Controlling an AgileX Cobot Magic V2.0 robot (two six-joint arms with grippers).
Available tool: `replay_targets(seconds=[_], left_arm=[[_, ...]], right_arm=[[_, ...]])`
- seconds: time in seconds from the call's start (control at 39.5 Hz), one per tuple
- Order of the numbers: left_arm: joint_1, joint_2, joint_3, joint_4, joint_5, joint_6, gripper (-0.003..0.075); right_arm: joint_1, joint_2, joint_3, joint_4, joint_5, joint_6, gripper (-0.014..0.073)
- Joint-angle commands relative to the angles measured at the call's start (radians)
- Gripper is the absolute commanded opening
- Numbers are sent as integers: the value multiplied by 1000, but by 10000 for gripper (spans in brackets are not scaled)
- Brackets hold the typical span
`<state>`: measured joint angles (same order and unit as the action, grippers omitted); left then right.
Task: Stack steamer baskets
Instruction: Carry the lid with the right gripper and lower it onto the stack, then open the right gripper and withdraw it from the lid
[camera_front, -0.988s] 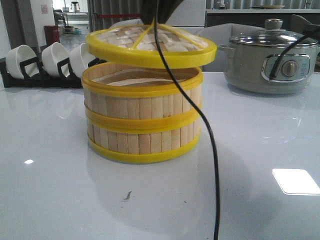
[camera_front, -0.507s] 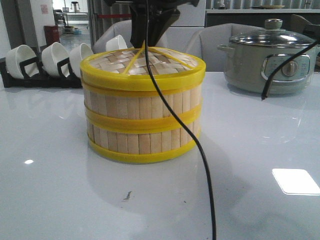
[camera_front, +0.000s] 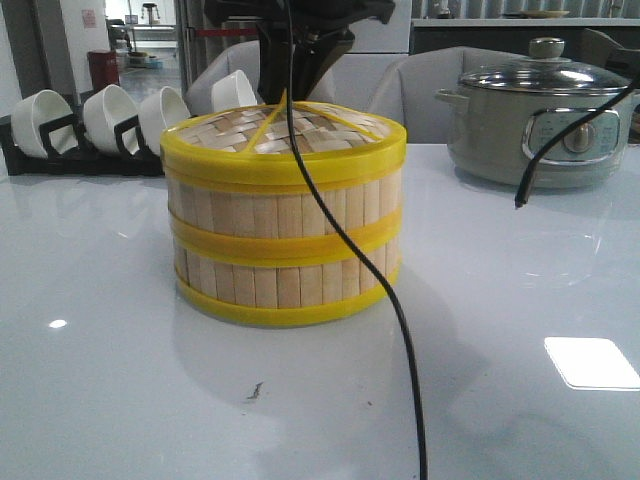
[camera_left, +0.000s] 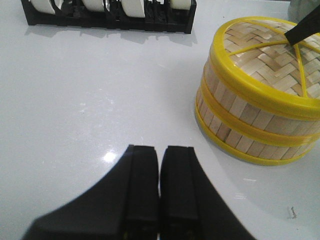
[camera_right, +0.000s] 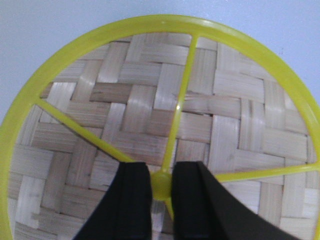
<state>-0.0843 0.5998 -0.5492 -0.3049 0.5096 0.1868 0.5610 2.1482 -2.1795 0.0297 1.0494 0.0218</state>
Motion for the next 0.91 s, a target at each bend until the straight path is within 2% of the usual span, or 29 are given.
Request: replay_targets(seconds=[0.0,0.03,0.13,0.2,0.25,0.61,0.73,0.89], left_arm=[[-8,0,-29,-14,-76,4,85],[-8,0,-29,-14,-76,4,85],[-8,0,-29,-14,-76,4,85],[-8,0,-29,-14,-76,4,85],[-8,0,-29,-14,-76,4,85],[-8,0,-29,-14,-76,4,85],[-8,0,-29,-14,-76,4,85],[-8,0,-29,-14,-76,4,85]], right_arm=[[-2,-62,-35,-10,-60,-7,91],[-2,-62,-35,-10,-61,-7,116],[-2,-66,-35,-10,-68,-7,317],[-2,-71,-35,-10,-79,-7,436],[-2,-78,-35,-11,-84,-7,470],[-22,-174,-29,-71,-93,-7,466],[-82,-265,16,-85,-112,-7,466],[-176,-412,173,-84,-179,-7,466]])
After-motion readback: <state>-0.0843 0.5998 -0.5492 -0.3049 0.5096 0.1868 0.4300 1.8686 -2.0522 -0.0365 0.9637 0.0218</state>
